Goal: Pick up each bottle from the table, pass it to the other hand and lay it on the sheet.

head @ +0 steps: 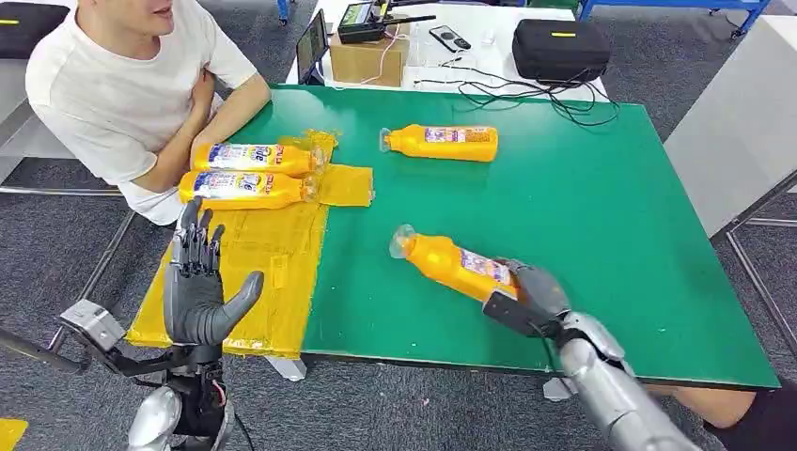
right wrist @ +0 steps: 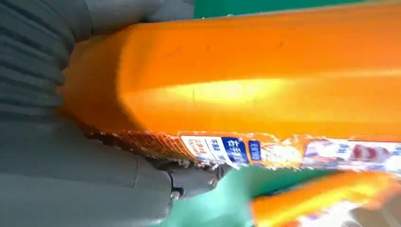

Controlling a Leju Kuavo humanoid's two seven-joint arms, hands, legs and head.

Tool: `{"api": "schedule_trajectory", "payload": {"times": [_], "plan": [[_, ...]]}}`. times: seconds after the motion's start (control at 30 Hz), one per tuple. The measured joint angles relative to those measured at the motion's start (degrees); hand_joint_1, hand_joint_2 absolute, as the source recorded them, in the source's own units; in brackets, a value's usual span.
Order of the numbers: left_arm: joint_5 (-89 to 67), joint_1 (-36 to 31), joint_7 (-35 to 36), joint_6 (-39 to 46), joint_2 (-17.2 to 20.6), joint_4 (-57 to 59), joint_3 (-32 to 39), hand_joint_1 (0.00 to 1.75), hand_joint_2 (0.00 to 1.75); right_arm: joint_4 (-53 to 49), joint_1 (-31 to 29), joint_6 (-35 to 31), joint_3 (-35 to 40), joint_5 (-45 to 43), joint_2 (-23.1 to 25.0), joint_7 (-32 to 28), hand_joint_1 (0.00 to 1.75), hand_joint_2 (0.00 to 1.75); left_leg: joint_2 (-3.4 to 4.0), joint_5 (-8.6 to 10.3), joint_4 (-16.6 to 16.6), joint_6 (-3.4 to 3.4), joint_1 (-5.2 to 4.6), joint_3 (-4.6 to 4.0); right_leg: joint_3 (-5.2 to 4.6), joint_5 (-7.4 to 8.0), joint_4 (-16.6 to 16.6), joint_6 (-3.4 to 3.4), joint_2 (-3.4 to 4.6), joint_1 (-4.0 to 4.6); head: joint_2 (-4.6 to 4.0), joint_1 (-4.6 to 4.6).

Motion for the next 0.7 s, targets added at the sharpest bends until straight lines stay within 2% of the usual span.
{"api": "schedule_trajectory", "payload": {"times": [0.13, 0.2, 0.3, 0.5, 0.6, 0.7], "plan": [[-1.12, 1.1, -0.38, 2.1, -1.5, 1.4, -1.31, 0.0, 1.75, -11.82, 6.64, -5.06, -4.46, -3.23, 4.87, -0.99, 1.75, 1.75, -0.13, 0.06, 0.0, -0.02, 0.04, -0.32, -0.27, -0.03, 0.05, -0.03, -0.08, 0.04, 0.0, 0.0], [-2.78, 1.54, -2.23, 2.93, -2.14, 2.01, -2.6, 0.0, 1.75, -16.78, 8.27, -9.09, -6.47, -4.24, 7.15, -2.61, 1.75, 1.75, -0.12, 0.06, 0.0, -0.01, 0.03, -0.34, -0.28, -0.04, 0.05, -0.03, -0.08, 0.02, 0.0, 0.02], [-3.32, 1.73, -3.43, 2.32, -2.67, 2.62, -4.5, 0.0, 1.75, -21.64, 10.02, -11.37, -8.54, -6.47, 9.76, -4.63, 1.75, 1.75, -0.11, 0.04, 0.0, 0.0, -0.03, -0.37, -0.28, -0.05, 0.03, -0.02, -0.08, -0.07, 0.0, 0.06], [-11.23, 2.82, -8.41, -0.11, -2.4, 3.28, -9.62, 0.0, 1.75, -26.68, 12.43, -7.66, -9.85, -11.27, 13.55, -6.42, 1.75, 1.75, -0.11, 0.01, 0.0, 0.02, -0.08, -0.39, -0.33, -0.06, 0.01, -0.01, -0.08, -0.1, 0.0, 0.04], [-12.59, 3.48, -9.38, -1.34, -2.4, 3.61, -11.48, 0.0, 1.75, -27.63, 13.54, -2.66, -8.76, -9.8, 14.31, -6.18, 1.75, 1.75, -0.08, 0.0, 0.0, 0.01, -0.07, -0.39, -0.34, -0.06, 0.02, -0.01, -0.07, -0.08, 0.0, 0.02], [-9.16, 3.48, -8.63, -5.2, -2.4, 4.22, -12.46, 0.0, 1.75, -27.53, 14.08, -0.41, -5.45, -5.38, 14.66, -6.14, 1.75, 1.75, -0.07, 0.01, -0.01, 0.01, -0.04, -0.4, -0.35, -0.06, 0.03, -0.02, -0.07, -0.06, 0.0, 0.04]]}}
